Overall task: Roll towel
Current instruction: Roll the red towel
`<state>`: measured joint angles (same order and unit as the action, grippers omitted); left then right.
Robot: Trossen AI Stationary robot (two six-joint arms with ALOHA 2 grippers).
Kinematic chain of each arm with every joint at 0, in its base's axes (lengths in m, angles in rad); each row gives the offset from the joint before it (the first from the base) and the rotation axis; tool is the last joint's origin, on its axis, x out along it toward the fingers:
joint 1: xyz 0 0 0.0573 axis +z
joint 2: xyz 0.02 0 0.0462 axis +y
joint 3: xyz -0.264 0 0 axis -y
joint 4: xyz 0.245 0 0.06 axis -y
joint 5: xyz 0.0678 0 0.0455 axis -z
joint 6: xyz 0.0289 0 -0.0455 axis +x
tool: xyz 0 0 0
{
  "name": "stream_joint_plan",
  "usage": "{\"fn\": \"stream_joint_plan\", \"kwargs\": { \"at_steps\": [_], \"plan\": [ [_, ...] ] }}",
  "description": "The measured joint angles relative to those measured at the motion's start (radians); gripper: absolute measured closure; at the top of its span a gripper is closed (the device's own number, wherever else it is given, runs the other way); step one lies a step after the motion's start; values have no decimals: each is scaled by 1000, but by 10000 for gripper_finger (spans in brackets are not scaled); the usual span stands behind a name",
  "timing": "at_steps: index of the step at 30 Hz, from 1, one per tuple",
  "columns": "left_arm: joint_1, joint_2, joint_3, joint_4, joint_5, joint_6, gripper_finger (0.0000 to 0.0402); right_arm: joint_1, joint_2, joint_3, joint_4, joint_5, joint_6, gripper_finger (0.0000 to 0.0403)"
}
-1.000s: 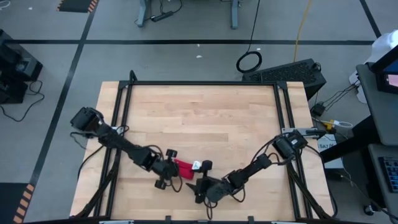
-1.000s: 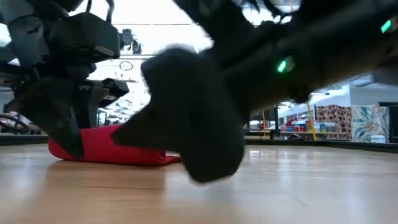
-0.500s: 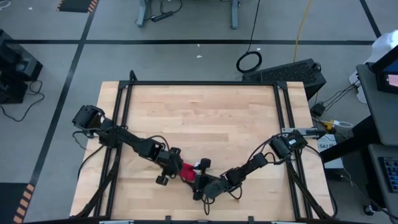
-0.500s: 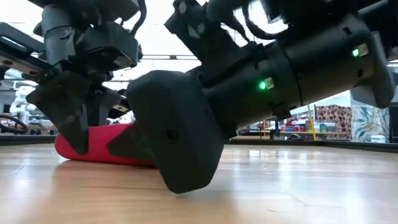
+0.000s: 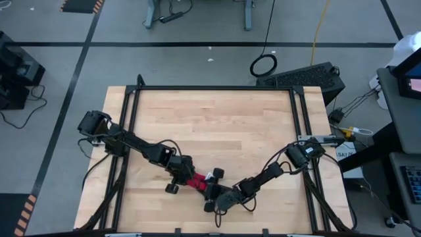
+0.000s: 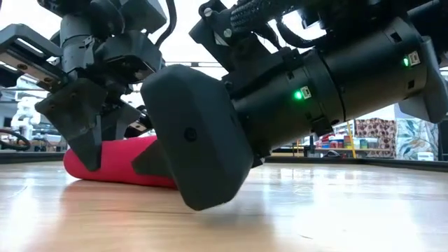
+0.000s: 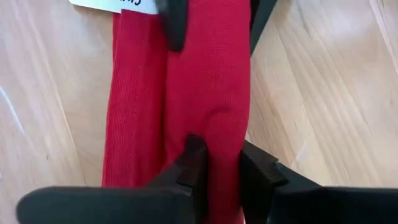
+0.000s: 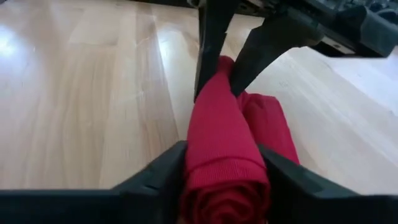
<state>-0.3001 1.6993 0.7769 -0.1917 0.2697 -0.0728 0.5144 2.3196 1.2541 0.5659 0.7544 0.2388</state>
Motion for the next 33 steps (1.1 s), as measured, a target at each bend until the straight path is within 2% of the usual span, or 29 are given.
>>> {"fn": "stream_joint_plan", "kwargs": {
  "at_steps": [5,9,15,20,27,33],
  "plan": [
    [-3,0,0,1,-54,-75,288,0,-2,3,-48,-4,77,311],
    [-3,-26,-1,-3,-161,-115,245,0,4,4,-64,-25,101,342],
    [-18,-154,-8,-43,-348,-148,191,-4,28,6,-55,-17,150,320],
    [-102,-228,-5,-36,-484,-134,172,-4,29,5,-65,-34,187,312],
    [-248,-201,-3,-34,-656,-124,171,-5,31,4,-68,-40,199,316],
    [-358,-154,-3,56,-827,-104,171,-5,31,3,-68,-45,232,316]
  ]
}}
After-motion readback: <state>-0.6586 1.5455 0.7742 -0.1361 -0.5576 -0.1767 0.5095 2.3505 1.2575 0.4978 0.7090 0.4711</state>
